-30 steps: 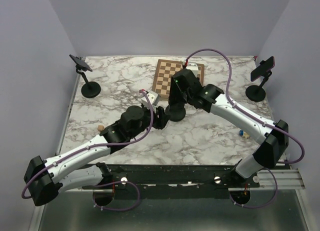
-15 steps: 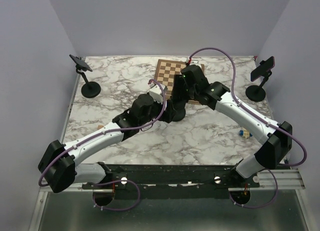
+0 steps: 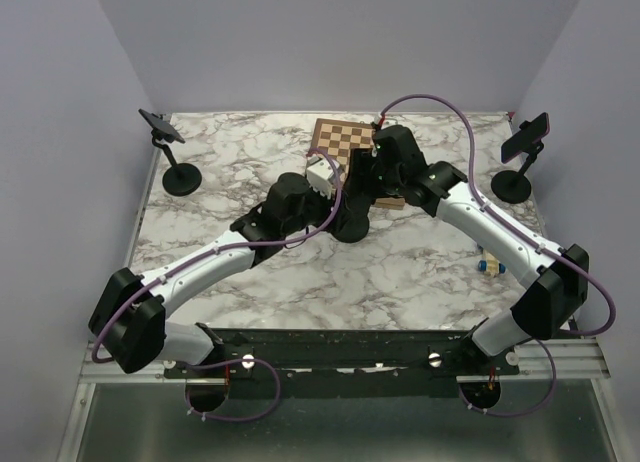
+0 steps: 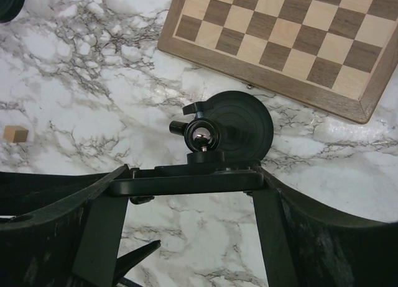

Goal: Remove the phone from the phone stand

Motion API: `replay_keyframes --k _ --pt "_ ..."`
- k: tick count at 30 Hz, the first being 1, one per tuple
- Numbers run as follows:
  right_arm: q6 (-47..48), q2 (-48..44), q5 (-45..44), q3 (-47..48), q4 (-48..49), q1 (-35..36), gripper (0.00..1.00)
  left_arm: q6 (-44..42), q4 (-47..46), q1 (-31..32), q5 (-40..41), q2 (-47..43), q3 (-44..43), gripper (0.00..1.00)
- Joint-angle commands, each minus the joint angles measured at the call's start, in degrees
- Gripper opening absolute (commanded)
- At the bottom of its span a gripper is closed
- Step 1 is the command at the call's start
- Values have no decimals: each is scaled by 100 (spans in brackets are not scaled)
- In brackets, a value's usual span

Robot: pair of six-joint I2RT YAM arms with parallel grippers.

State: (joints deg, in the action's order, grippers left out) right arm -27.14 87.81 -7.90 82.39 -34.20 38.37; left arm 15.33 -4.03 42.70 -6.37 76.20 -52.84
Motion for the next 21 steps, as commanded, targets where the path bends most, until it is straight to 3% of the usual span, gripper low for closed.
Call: replay_keyframes --k 1,14,21 --pt "-9 121 738 -77 193 13 1 -383 35 -15 -197 155 -261 63" --pt "74 207 746 10 194 12 1 -540 93 -110 143 253 -403 57" --pt "69 242 911 23 220 12 1 -479 44 -278 -222 353 -470 56"
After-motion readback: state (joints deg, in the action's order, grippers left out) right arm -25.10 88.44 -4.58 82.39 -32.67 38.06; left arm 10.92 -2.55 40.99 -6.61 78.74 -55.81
